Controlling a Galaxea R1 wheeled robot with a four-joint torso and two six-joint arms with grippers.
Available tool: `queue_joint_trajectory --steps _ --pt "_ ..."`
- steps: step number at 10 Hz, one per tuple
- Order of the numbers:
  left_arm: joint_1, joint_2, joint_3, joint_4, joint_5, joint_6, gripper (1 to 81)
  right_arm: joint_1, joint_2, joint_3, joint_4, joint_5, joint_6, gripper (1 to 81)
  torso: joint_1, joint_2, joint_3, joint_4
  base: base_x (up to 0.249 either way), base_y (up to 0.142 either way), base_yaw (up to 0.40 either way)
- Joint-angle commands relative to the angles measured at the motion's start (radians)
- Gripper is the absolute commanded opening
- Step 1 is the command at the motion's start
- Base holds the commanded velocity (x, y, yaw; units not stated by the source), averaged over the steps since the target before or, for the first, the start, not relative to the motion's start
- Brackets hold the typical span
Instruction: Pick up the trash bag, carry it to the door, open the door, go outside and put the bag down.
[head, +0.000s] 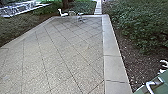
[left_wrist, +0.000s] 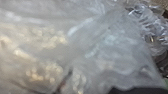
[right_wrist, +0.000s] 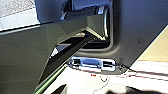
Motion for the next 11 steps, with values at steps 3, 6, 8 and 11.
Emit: queue_joint_trajectory --steps 3,6,8,11 --pt "-0.184 -0.025 -0.094 -0.078 0.073 -0.002 1.0 0.000 0.033 0.028 -0.016 -0.071 -0.021 81.1 0.000 0.000 0.000 0.000 0.000 0.000 0.000" --pt "-0.214 -0.029 -0.093 -0.084 0.098 -0.002 1.0 0.000 0.033 0.028 -0.017 -0.069 -0.021 81.1 0.000 0.000 0.000 0.000 0.000 0.000 0.000" --pt "-0.212 -0.022 -0.088 -0.081 0.098 -0.001 81.1 -0.002 0.035 0.024 -0.014 -0.066 -0.021 81.1 0.000 0.000 0.000 0.000 0.000 0.000 0.000" --pt "-0.195 -0.016 -0.079 -0.078 0.148 0.010 81.1 -0.003 0.035 0.016 -0.014 -0.057 -0.023 81.1 0.000 0.000 0.000 0.000 0.000 0.000 0.000"
